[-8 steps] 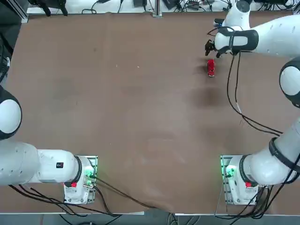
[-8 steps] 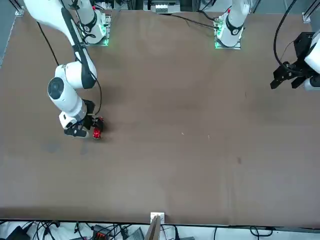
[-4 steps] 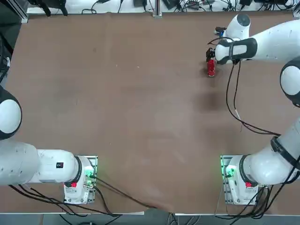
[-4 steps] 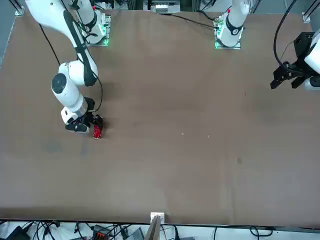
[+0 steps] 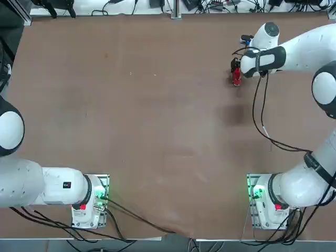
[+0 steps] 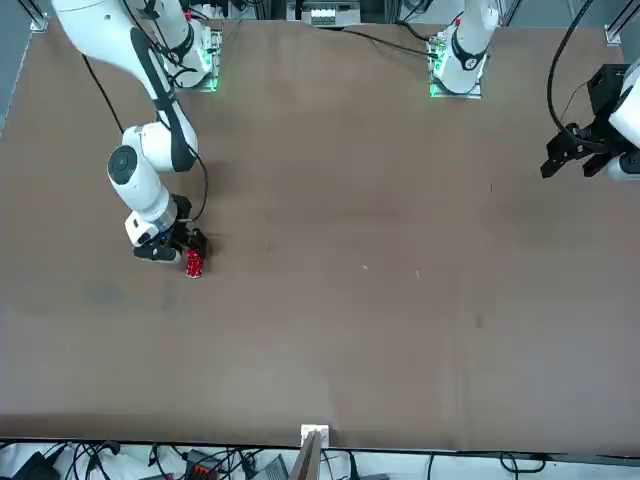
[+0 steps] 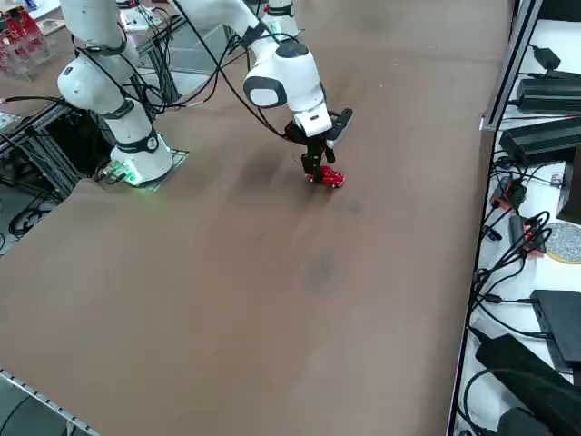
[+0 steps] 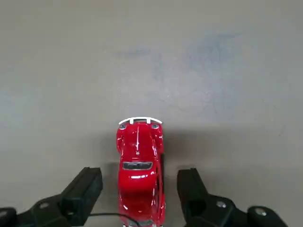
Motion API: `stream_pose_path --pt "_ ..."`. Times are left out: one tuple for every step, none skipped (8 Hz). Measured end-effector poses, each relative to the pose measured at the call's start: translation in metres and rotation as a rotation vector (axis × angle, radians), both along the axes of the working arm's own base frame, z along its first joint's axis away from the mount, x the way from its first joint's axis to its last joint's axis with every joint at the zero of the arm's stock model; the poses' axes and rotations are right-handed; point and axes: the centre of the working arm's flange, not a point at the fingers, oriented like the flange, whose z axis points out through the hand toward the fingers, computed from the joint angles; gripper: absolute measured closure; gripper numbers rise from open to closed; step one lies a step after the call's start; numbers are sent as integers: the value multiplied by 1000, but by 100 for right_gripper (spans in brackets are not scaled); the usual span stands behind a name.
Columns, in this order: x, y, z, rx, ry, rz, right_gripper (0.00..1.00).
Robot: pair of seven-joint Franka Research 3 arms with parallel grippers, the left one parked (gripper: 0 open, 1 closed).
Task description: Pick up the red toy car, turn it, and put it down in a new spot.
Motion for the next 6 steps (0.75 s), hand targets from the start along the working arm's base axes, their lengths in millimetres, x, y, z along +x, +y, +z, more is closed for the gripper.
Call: stream_pose_path --pt "0 0 -3 0 -3 2 4" --pt "-1 1 -8 -1 1 3 7" --pt "-2 1 -11 -2 4 6 16" --pt "-2 1 -12 -2 6 9 37" --pt "-2 3 -11 -1 1 13 47" --pt "-2 3 -11 -2 0 18 48"
